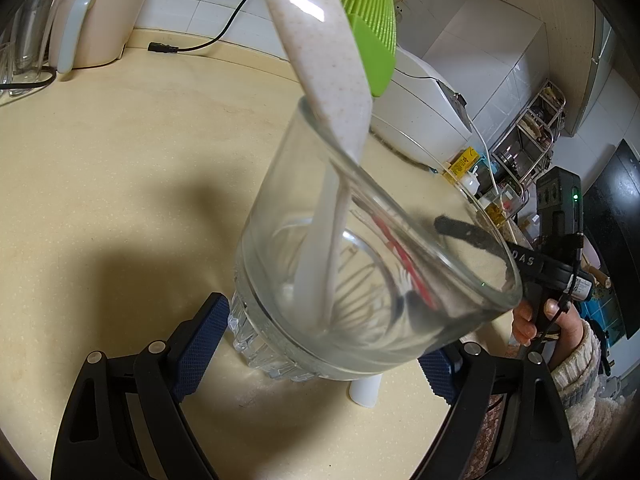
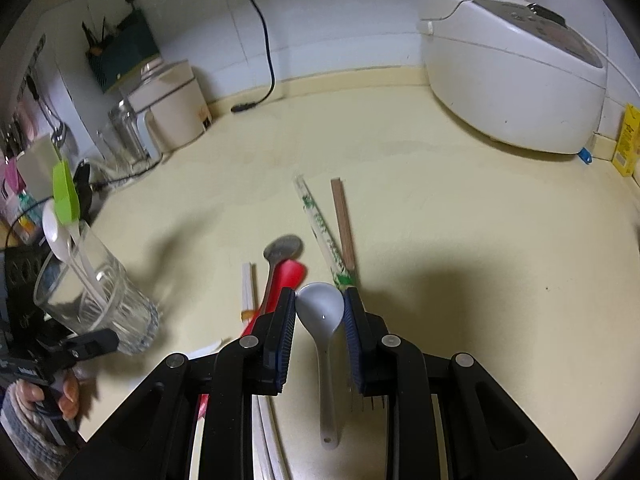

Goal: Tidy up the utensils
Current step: 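Grasp the small white ceramic soup spoon with the right gripper, then lift the white soup spoon from the pile with the right gripper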

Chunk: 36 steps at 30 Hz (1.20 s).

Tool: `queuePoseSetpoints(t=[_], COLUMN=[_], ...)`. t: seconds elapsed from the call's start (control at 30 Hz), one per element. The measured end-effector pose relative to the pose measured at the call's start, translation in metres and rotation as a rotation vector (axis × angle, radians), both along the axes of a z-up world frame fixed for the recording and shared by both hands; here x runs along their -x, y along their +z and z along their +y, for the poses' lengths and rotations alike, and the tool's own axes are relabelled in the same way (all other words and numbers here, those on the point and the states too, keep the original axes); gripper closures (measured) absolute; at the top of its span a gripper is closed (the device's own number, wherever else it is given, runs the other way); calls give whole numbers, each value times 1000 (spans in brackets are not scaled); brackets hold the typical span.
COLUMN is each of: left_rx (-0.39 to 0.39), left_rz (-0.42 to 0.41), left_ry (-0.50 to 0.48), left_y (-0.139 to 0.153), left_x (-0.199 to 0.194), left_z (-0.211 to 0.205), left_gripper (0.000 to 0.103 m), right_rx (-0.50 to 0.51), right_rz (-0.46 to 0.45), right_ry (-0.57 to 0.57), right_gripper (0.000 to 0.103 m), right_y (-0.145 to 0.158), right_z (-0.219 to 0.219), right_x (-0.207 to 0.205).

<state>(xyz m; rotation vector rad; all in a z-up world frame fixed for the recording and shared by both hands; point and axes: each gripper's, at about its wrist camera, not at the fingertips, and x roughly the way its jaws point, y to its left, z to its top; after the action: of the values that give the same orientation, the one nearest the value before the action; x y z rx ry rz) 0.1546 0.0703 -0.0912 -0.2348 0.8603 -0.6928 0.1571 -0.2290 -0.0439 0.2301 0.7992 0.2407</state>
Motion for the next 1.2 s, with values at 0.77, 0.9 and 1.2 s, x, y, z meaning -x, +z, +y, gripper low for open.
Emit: queuePoseSetpoints(t=[0.77,0.9,1.2], left_rx=[1,1,1], left_rz=[0,-1,-1], left_ry=[0,0,0], left_y=[0,0,0], left_x=[0,0,0], left_z=[0,0,0], left_gripper=[13,13,13], right_rx=[-106,-104,-104], right_rz=[-182,-195,-199], right_ry=[-61,-60,-59], right_gripper=[78,78,78], right_y=[27,29,29], right_z=[-18,-16,-16], right_x=[18,19,18])
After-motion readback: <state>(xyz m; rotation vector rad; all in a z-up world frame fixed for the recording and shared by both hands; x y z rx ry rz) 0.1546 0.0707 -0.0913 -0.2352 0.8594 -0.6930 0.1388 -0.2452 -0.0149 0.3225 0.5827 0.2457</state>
